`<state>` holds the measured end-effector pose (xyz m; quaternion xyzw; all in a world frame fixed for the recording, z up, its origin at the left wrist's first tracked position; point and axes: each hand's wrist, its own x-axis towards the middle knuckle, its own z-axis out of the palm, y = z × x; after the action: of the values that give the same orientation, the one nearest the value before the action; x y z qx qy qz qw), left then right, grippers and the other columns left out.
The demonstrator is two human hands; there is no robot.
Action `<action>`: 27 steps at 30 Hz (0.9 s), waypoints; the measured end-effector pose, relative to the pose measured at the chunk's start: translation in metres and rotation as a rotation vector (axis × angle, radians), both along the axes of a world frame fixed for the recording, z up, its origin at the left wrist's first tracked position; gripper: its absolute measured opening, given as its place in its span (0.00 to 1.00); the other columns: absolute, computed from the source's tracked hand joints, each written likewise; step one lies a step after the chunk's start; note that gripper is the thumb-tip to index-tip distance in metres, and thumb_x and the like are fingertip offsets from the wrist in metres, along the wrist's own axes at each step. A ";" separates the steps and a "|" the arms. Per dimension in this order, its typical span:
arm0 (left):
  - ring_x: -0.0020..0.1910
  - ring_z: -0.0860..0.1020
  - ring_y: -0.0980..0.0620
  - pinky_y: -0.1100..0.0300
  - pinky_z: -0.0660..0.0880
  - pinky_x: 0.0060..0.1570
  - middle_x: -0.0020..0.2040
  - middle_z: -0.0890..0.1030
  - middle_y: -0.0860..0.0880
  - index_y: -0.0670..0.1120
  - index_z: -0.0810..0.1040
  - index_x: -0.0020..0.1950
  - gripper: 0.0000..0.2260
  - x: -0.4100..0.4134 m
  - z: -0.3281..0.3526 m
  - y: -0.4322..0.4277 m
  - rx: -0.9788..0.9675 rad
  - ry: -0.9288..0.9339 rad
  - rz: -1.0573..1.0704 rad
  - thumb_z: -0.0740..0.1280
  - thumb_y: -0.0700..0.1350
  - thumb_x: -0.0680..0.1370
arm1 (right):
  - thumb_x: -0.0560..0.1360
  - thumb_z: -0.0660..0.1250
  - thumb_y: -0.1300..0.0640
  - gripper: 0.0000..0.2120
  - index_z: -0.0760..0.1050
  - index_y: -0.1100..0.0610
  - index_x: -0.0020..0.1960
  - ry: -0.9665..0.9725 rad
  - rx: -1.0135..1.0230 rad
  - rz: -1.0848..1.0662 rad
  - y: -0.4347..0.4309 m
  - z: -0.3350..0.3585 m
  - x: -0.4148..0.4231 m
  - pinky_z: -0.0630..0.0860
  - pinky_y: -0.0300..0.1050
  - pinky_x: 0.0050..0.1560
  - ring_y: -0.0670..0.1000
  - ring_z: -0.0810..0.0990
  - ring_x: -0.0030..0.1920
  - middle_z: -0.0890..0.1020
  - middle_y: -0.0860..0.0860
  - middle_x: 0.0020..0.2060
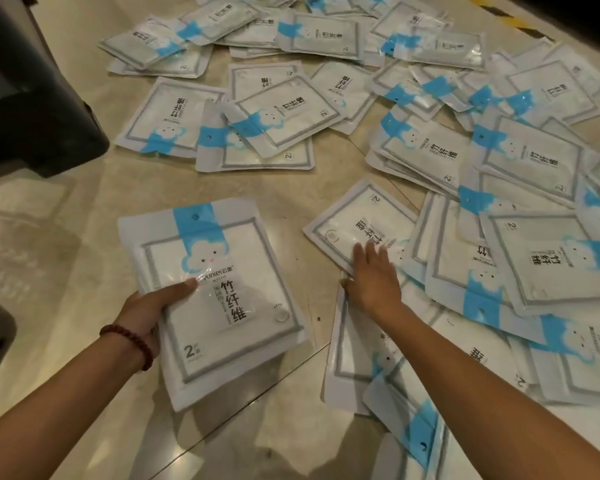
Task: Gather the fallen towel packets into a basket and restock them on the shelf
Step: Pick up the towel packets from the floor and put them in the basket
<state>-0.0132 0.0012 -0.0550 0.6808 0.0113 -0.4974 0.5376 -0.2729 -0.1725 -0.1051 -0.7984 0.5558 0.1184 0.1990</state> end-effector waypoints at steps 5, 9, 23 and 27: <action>0.49 0.82 0.46 0.52 0.81 0.42 0.53 0.83 0.44 0.44 0.78 0.60 0.25 0.012 0.000 -0.005 -0.042 -0.008 0.046 0.72 0.42 0.63 | 0.78 0.62 0.59 0.27 0.60 0.51 0.75 -0.143 -0.023 0.467 0.016 -0.001 0.001 0.51 0.50 0.74 0.53 0.51 0.76 0.56 0.49 0.76; 0.53 0.81 0.45 0.47 0.80 0.44 0.55 0.82 0.44 0.44 0.77 0.62 0.25 0.022 0.002 -0.005 -0.082 0.019 0.052 0.71 0.42 0.64 | 0.75 0.64 0.58 0.20 0.73 0.50 0.66 -0.240 -0.068 0.460 0.017 0.006 -0.003 0.52 0.43 0.71 0.48 0.61 0.72 0.70 0.47 0.69; 0.42 0.84 0.48 0.52 0.77 0.45 0.45 0.85 0.46 0.45 0.80 0.52 0.21 0.025 -0.014 0.011 -0.001 -0.027 0.087 0.75 0.42 0.60 | 0.74 0.64 0.62 0.06 0.66 0.58 0.48 -0.354 -0.057 -0.346 0.050 0.017 0.038 0.68 0.46 0.41 0.58 0.75 0.50 0.75 0.56 0.46; 0.44 0.83 0.47 0.52 0.77 0.47 0.46 0.85 0.45 0.45 0.81 0.52 0.20 0.031 -0.014 0.012 -0.032 -0.023 0.123 0.75 0.42 0.60 | 0.75 0.62 0.63 0.08 0.64 0.55 0.48 -0.613 -0.345 -0.348 0.037 0.059 0.034 0.70 0.46 0.33 0.54 0.75 0.36 0.75 0.49 0.37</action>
<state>0.0178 0.0128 -0.0686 0.6758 0.0392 -0.4556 0.5781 -0.2390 -0.1354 -0.0466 -0.7124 0.6095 -0.2561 0.2356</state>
